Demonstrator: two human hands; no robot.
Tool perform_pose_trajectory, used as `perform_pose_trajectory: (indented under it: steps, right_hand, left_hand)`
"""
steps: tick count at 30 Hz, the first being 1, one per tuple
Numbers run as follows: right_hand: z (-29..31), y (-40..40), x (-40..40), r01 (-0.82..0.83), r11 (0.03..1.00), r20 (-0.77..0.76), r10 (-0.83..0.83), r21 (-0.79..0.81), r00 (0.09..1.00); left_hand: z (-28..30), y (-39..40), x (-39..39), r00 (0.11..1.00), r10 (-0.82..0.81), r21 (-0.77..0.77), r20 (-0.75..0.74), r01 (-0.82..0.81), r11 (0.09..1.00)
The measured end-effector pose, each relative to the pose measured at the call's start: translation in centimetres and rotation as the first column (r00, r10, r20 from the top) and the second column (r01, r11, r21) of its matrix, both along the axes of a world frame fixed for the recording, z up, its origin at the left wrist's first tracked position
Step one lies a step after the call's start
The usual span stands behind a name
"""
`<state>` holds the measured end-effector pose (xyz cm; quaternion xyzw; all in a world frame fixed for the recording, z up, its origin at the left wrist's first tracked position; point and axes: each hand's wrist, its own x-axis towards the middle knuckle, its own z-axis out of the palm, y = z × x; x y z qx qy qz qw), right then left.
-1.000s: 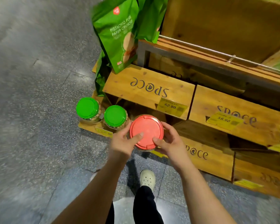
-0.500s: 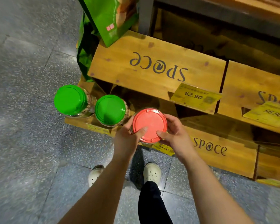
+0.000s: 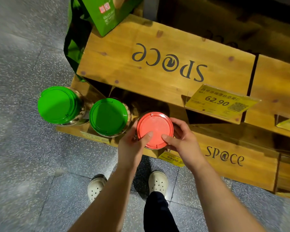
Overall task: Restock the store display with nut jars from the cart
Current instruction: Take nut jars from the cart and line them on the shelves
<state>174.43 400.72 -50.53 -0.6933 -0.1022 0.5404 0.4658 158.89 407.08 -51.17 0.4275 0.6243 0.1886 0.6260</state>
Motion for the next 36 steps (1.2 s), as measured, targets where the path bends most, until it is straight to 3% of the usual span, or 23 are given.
perform_pose_trajectory:
  steps: [10, 14, 19, 26, 30, 36]
  right_hand:
    - [0.1, 0.1, -0.2, -0.006, 1.000, -0.012, 0.006, -0.005, 1.000]
    - [0.5, 0.1, -0.2, -0.013, 1.000, -0.005, 0.013, -0.018, 1.000]
    - [1.8, 0.0, -0.9, -0.061, 0.991, 0.206, 0.085, -0.122, 0.975]
    - [9.4, -2.4, -1.9, -0.086, 0.961, 0.296, 0.165, -0.263, 0.941]
    - [15.1, -4.5, -2.9, -0.109, 0.954, 0.311, 0.197, -0.279, 0.930]
    - [26.1, -8.0, -4.2, -0.111, 0.959, 0.421, 0.216, -0.259, 0.881]
  left_hand:
    - [0.8, 0.1, -0.4, 0.998, -0.055, 0.017, 0.014, 0.055, 0.998]
    - [1.4, 0.4, -0.1, 0.993, -0.099, 0.036, -0.069, 0.101, 0.994]
    - [4.4, 0.6, 0.2, 0.961, -0.200, -0.011, -0.193, 0.202, 0.979]
    - [13.5, -0.2, -0.8, 0.906, -0.338, -0.096, -0.254, 0.324, 0.941]
    - [19.5, -0.8, -1.2, 0.823, -0.456, -0.014, -0.339, 0.480, 0.877]
    - [29.6, -2.2, -0.7, 0.684, -0.596, 0.135, -0.421, 0.697, 0.704]
